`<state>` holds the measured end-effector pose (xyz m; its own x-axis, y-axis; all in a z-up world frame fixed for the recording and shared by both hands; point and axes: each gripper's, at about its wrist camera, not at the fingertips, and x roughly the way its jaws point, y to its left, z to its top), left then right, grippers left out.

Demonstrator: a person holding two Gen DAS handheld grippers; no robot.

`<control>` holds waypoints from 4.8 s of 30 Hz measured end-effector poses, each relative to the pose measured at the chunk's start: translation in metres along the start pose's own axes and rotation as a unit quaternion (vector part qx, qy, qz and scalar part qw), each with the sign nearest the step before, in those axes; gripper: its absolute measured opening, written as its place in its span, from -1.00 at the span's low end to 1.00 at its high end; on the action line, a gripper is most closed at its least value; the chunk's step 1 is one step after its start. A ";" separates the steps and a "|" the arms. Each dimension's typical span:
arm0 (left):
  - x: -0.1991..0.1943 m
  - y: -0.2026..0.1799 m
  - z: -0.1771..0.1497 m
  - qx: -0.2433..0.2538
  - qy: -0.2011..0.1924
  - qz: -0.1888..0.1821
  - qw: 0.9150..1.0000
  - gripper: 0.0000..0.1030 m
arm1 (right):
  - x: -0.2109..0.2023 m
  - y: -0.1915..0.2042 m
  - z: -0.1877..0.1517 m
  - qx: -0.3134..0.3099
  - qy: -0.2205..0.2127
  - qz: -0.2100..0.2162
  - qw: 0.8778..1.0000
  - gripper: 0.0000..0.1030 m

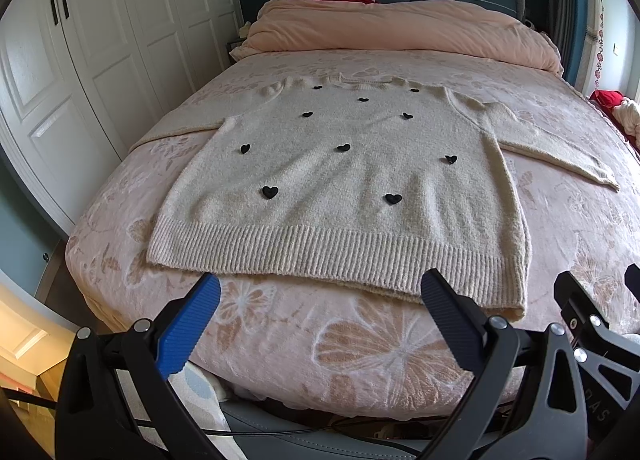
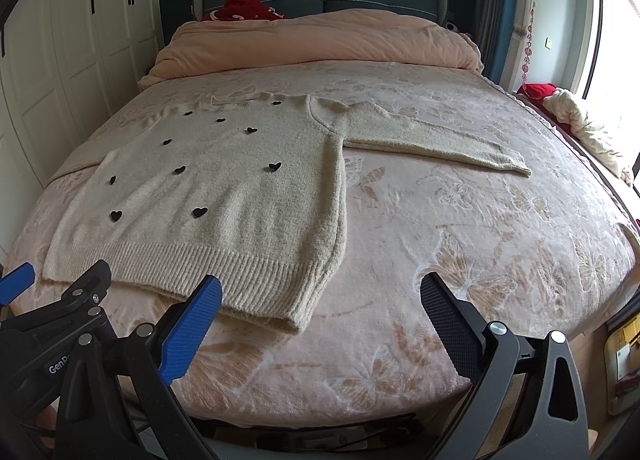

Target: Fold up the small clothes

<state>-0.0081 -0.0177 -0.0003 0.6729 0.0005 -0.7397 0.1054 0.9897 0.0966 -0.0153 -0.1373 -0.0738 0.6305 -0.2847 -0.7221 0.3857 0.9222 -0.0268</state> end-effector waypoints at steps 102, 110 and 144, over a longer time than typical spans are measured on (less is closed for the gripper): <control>0.175 -0.043 0.112 -0.068 -0.020 -0.036 0.997 0.91 | 0.250 -0.309 0.202 0.294 -0.101 0.144 0.940 -0.73; 0.181 0.021 0.128 -0.113 -0.033 -0.018 0.993 0.91 | 0.218 -0.042 0.306 0.073 -0.119 0.333 0.932 -0.70; 0.314 0.052 0.270 -0.217 0.002 -0.111 0.970 -0.81 | 0.273 -0.028 0.182 0.033 0.033 0.147 0.988 0.31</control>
<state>0.4063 -0.0052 -0.0482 0.6661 -0.2190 -0.7130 -0.0715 0.9328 -0.3533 0.2687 -0.2880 -0.1446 0.6773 0.0133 -0.7356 0.2365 0.9429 0.2347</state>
